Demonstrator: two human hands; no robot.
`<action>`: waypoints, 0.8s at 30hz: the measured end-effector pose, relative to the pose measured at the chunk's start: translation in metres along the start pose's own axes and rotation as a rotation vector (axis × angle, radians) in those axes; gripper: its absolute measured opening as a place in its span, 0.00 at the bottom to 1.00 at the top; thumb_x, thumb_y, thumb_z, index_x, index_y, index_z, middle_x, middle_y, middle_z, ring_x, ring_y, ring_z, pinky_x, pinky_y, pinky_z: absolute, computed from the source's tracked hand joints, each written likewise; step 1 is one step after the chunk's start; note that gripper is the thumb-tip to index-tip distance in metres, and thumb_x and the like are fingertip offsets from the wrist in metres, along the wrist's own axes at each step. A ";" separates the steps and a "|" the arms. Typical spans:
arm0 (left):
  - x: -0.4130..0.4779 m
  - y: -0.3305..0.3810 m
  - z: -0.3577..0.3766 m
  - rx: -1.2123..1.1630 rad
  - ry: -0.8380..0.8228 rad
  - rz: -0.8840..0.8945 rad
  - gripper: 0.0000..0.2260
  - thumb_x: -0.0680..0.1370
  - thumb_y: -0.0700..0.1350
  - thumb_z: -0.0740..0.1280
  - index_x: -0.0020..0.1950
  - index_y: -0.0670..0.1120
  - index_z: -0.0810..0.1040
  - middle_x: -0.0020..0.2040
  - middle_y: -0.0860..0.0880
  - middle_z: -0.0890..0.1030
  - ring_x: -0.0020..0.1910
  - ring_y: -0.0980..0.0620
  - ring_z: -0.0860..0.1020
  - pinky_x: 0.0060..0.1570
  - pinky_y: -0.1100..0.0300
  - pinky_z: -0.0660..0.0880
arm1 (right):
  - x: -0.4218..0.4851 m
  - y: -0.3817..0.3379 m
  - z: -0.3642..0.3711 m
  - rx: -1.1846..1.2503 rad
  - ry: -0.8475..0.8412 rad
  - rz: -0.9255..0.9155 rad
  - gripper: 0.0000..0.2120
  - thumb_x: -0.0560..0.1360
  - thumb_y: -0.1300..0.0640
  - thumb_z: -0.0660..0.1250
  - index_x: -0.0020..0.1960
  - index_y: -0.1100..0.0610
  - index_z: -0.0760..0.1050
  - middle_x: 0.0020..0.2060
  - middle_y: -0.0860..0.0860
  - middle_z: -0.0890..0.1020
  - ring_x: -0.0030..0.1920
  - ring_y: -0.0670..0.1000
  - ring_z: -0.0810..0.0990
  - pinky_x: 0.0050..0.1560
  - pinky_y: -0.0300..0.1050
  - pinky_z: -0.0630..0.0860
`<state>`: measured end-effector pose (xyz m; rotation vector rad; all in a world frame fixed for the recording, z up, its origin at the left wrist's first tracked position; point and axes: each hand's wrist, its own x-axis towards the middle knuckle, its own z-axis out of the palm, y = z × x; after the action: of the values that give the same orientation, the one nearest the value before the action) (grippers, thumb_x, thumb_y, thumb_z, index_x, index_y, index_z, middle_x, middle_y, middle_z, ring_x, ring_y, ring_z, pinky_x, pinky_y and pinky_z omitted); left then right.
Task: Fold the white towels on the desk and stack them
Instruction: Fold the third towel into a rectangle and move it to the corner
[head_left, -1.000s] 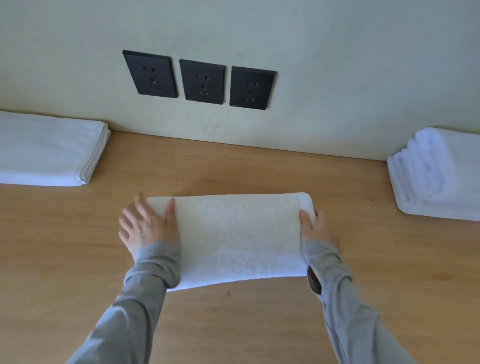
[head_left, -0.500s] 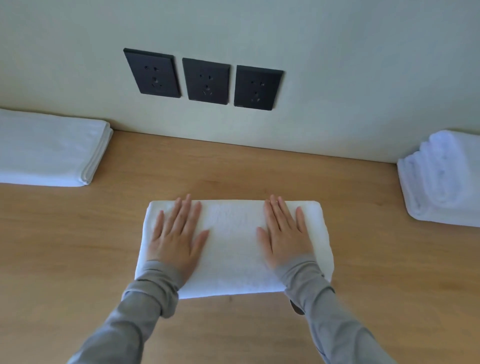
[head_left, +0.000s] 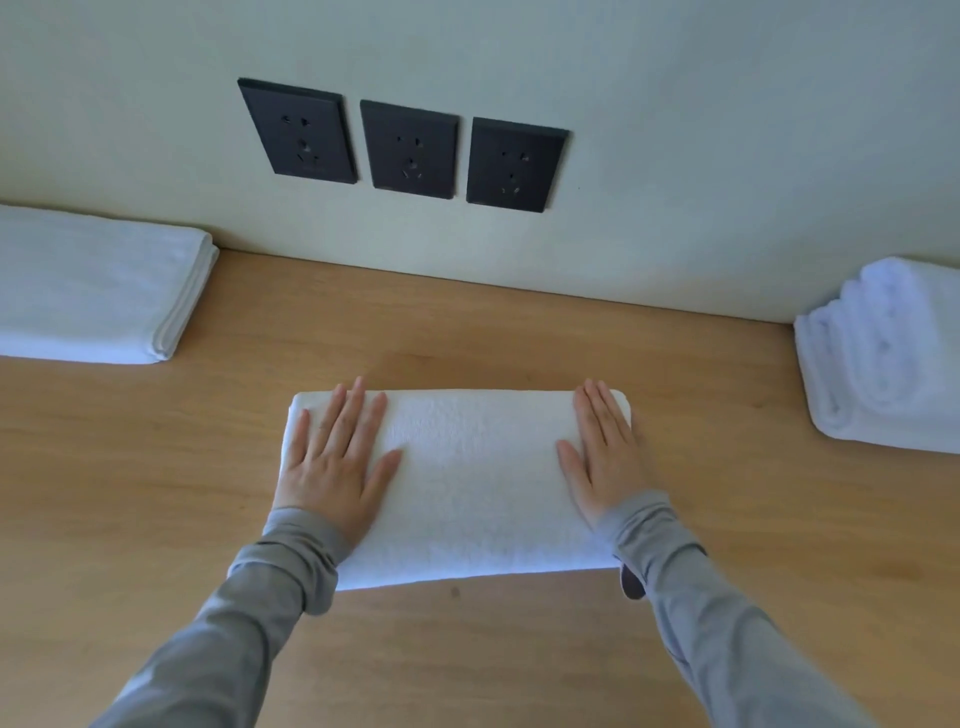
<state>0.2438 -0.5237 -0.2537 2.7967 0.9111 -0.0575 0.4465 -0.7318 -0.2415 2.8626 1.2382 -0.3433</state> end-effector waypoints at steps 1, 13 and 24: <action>0.001 -0.001 -0.003 0.004 -0.011 -0.003 0.34 0.71 0.66 0.25 0.74 0.53 0.38 0.77 0.53 0.43 0.74 0.55 0.39 0.74 0.51 0.39 | 0.000 -0.002 -0.003 -0.014 -0.002 0.001 0.31 0.78 0.43 0.38 0.76 0.57 0.41 0.76 0.50 0.42 0.74 0.45 0.36 0.75 0.51 0.37; -0.032 0.066 -0.015 0.220 -0.125 0.472 0.55 0.50 0.67 0.74 0.71 0.43 0.68 0.72 0.43 0.67 0.70 0.44 0.66 0.66 0.42 0.67 | -0.042 -0.026 -0.011 -0.257 -0.103 -0.419 0.58 0.59 0.25 0.61 0.75 0.62 0.51 0.75 0.56 0.52 0.75 0.56 0.48 0.71 0.60 0.47; -0.052 0.001 -0.032 0.064 -0.069 0.285 0.40 0.74 0.70 0.45 0.76 0.44 0.56 0.77 0.46 0.55 0.75 0.46 0.55 0.73 0.46 0.49 | -0.056 0.016 -0.031 -0.109 -0.116 -0.251 0.45 0.68 0.26 0.35 0.72 0.55 0.29 0.70 0.46 0.28 0.71 0.46 0.27 0.69 0.47 0.24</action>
<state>0.2014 -0.5477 -0.2170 2.9322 0.4971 -0.1416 0.4268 -0.7804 -0.2017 2.5607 1.5438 -0.4232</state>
